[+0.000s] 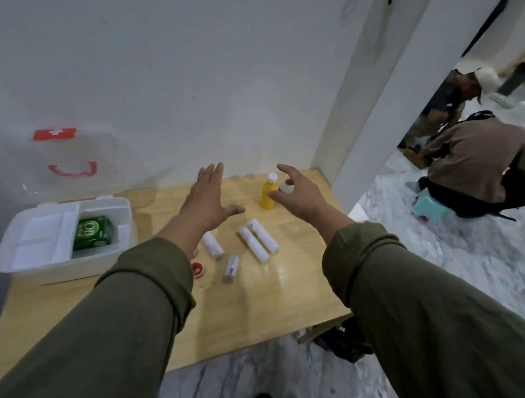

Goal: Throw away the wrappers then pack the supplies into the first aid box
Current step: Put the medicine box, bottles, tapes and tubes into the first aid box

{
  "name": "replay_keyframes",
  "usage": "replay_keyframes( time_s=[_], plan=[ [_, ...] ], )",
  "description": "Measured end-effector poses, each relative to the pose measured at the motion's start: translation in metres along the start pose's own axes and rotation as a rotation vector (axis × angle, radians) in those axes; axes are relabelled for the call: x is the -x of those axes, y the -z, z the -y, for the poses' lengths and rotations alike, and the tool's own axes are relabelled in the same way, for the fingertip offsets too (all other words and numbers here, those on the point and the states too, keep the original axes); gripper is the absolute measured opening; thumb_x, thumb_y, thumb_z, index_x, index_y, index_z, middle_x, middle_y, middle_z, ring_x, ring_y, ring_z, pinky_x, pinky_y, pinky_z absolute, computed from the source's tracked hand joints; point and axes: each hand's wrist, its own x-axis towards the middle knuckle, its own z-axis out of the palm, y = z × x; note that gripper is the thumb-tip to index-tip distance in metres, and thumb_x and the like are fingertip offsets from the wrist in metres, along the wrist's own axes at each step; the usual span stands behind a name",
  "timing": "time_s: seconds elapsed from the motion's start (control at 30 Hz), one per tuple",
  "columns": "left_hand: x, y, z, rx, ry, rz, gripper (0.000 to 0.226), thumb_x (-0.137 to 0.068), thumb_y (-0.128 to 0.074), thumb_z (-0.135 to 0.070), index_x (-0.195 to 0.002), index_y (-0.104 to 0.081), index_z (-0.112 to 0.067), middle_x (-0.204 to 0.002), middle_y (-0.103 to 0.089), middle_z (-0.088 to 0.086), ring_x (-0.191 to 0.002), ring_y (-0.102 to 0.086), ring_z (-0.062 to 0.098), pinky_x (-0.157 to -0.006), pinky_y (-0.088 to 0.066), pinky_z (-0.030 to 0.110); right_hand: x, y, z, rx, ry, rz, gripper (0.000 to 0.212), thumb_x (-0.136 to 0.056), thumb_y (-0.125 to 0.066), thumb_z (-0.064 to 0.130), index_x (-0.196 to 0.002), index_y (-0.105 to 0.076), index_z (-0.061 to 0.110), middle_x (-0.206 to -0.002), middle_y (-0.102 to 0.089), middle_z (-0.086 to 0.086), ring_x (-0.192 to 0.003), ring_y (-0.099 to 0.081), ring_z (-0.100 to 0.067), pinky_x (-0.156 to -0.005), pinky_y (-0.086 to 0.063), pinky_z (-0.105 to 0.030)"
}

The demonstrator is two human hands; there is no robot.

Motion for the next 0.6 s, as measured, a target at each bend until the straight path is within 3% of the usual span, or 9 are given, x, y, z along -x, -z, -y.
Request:
replay_keyframes(
  time_s=[0.23,0.43,0.6],
  plan=[
    [-0.026,-0.040,-0.023,-0.013,-0.017,0.037,0.103,-0.079,-0.070,-0.041,-0.151,0.001,-0.019,-0.160,0.000,0.005,-0.148,0.005,0.021,-0.119,-0.012,0.040,-0.031,0.016,-0.044,0.027,0.018,-0.033,0.076,-0.078,-0.073,0.022,-0.142,-0.034,0.029,-0.133,-0.046,-0.013,-0.120,-0.047,-0.024,-0.089,-0.034,-0.024],
    [-0.059,-0.071,-0.028,-0.008,-0.056,0.074,0.104,-0.078,-0.073,-0.037,-0.148,0.003,-0.037,-0.160,-0.009,0.007,-0.148,-0.002,0.023,-0.117,-0.020,0.046,-0.062,0.014,-0.073,0.077,0.032,-0.026,0.078,-0.078,-0.074,0.026,-0.143,-0.032,0.035,-0.135,-0.041,-0.010,-0.120,-0.044,-0.021,-0.090,-0.031,-0.021],
    [-0.088,-0.093,-0.028,-0.036,-0.104,0.103,0.103,-0.078,-0.073,-0.034,-0.146,0.004,-0.043,-0.156,-0.020,0.009,-0.145,-0.017,0.027,-0.110,-0.031,0.050,-0.086,0.004,-0.094,0.098,0.037,-0.020,0.077,-0.079,-0.073,0.024,-0.142,-0.032,0.039,-0.133,-0.040,-0.010,-0.117,-0.046,-0.021,-0.097,-0.047,-0.035]
  ],
)
